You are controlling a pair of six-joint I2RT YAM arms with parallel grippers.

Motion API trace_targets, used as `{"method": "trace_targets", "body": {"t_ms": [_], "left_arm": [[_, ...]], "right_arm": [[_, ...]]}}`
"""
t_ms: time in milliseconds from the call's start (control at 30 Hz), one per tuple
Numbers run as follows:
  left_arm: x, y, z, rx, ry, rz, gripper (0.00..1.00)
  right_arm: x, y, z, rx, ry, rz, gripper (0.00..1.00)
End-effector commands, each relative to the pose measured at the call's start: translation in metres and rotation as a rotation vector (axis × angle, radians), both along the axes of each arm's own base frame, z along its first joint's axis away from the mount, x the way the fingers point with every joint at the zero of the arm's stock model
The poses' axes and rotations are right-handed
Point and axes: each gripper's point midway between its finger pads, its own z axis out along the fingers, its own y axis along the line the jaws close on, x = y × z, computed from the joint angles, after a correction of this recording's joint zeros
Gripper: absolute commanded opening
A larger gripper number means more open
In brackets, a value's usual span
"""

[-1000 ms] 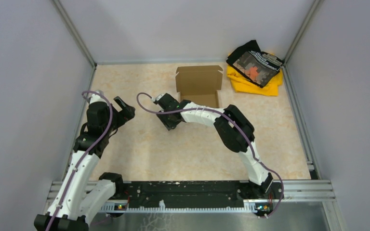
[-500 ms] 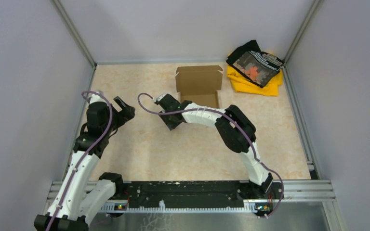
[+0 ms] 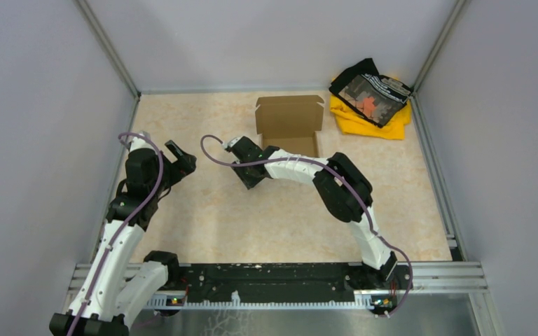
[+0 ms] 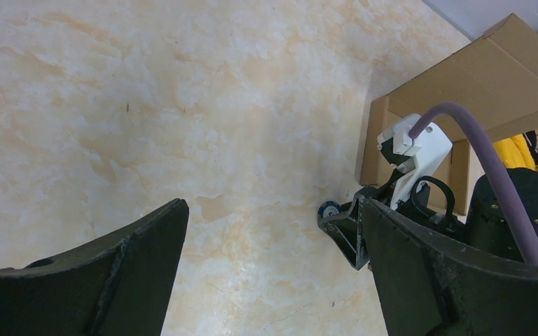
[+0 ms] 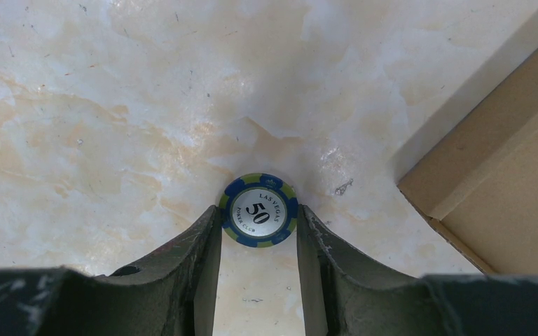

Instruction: Fold the paper box

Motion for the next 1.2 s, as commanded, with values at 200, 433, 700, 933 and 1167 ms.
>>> {"method": "trace_targets", "body": {"t_ms": [200, 433, 700, 933, 1167], "left_arm": [[0.0, 0.0, 0.004, -0.012, -0.024, -0.001, 0.99], [0.0, 0.0, 0.003, -0.012, -0.023, -0.001, 0.99], [0.0, 0.0, 0.002, -0.014, -0.021, -0.001, 0.99], [0.001, 0.0, 0.004, -0.014, -0.025, -0.003, 0.99], [0.002, 0.0, 0.006, -0.01, -0.029, -0.004, 0.99]], "right_arm": [[-0.005, -0.013, 0.019, -0.013, -0.003, -0.013, 0.35], [-0.004, -0.012, 0.026, -0.001, -0.011, -0.014, 0.35], [-0.009, -0.008, 0.028, 0.008, 0.0, 0.013, 0.47], [-0.011, -0.005, 0.04, 0.051, -0.027, 0.014, 0.53], [-0.018, 0.007, 0.048, 0.092, -0.016, 0.071, 0.66]]}}
